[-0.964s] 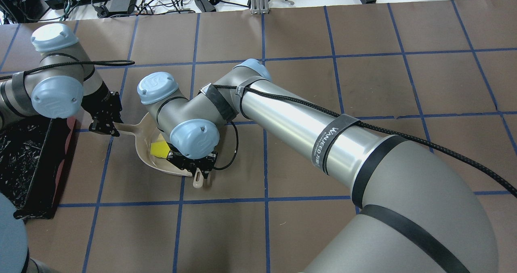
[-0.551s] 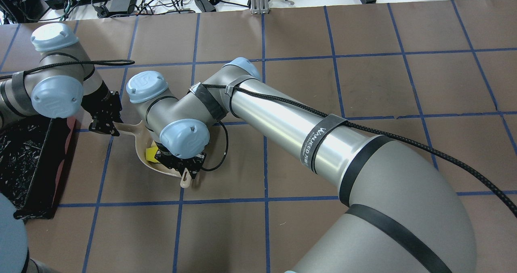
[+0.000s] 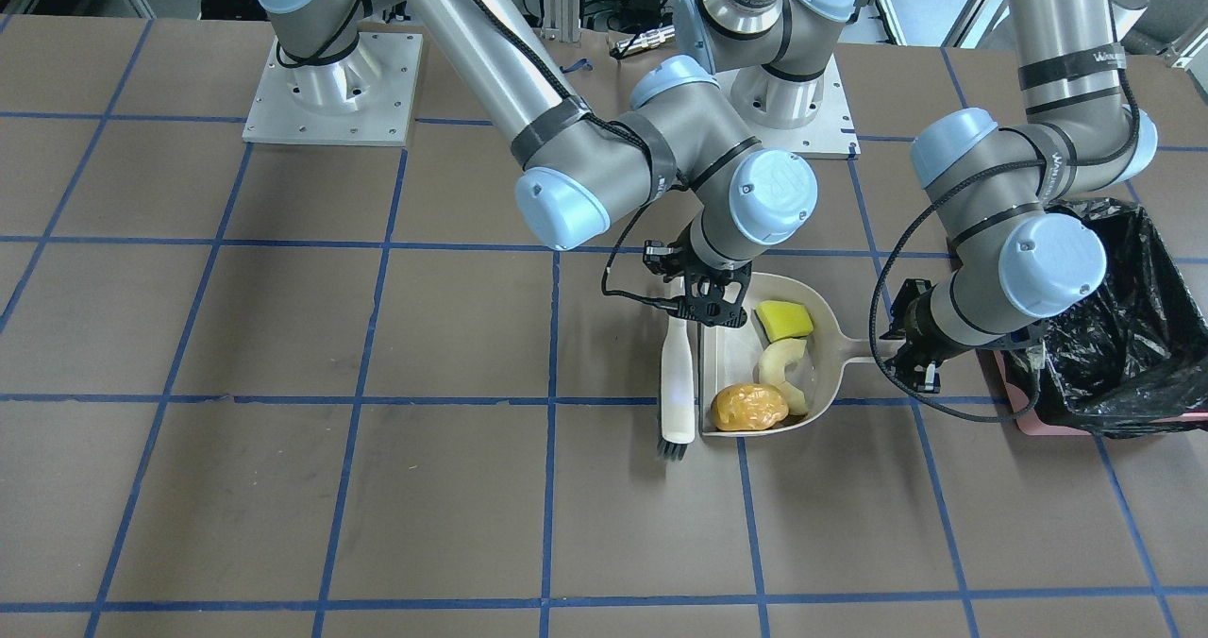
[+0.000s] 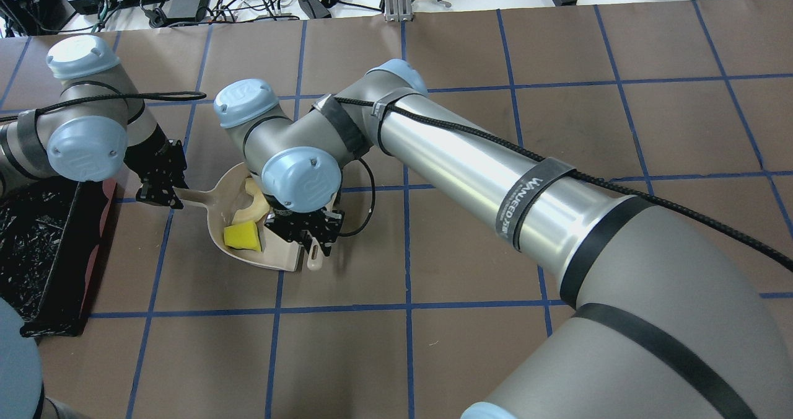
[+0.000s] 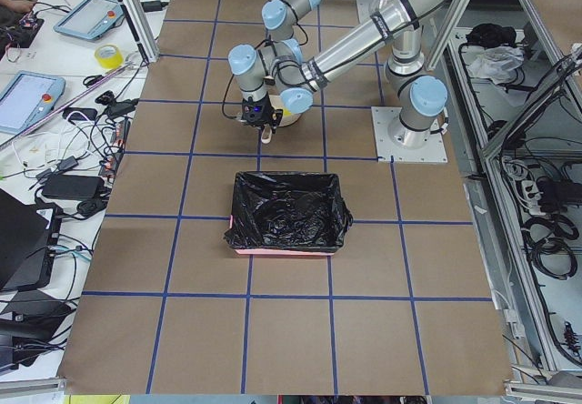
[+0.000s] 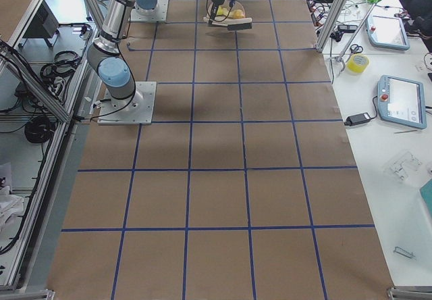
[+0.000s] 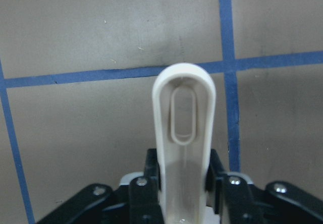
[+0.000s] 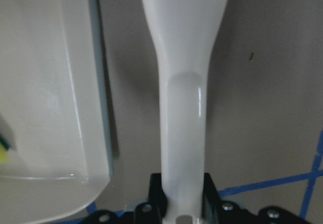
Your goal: Sweep and dump trash into bin
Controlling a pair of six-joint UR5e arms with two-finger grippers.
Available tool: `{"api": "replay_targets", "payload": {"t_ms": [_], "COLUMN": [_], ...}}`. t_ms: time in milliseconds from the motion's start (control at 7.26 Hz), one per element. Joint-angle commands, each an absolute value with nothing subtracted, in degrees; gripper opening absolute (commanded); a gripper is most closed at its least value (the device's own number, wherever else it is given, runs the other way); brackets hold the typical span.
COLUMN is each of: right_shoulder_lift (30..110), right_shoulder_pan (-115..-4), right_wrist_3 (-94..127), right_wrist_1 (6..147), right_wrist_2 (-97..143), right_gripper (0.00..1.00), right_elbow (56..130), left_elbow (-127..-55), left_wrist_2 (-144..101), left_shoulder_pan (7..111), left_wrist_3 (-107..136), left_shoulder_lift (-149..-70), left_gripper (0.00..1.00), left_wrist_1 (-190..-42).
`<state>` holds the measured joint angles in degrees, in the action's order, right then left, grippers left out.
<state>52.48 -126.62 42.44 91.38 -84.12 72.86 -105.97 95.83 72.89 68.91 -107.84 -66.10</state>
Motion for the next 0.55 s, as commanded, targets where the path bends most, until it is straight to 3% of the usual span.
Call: {"api": "replay_targets", "payload": {"t_ms": [0, 413], "right_shoulder_lift": [58.41, 70.8], "right_shoulder_pan": [-119.22, -101.31], "right_wrist_3": [33.54, 13.25], "right_wrist_1": [84.14, 83.85], "right_wrist_2": [-84.72, -89.11], "right_gripper": [0.04, 0.04], "right_elbow": [75.91, 90.48], "left_elbow": [-105.65, -105.12], "left_wrist_2": [94.15, 87.05], "left_shoulder_pan": [72.86, 71.64], "left_wrist_3": [68.91, 68.56], "left_shoulder_lift": [-107.49, -106.79], "left_gripper": [0.0, 0.0], "left_wrist_1": [-66.09, -66.27]}}
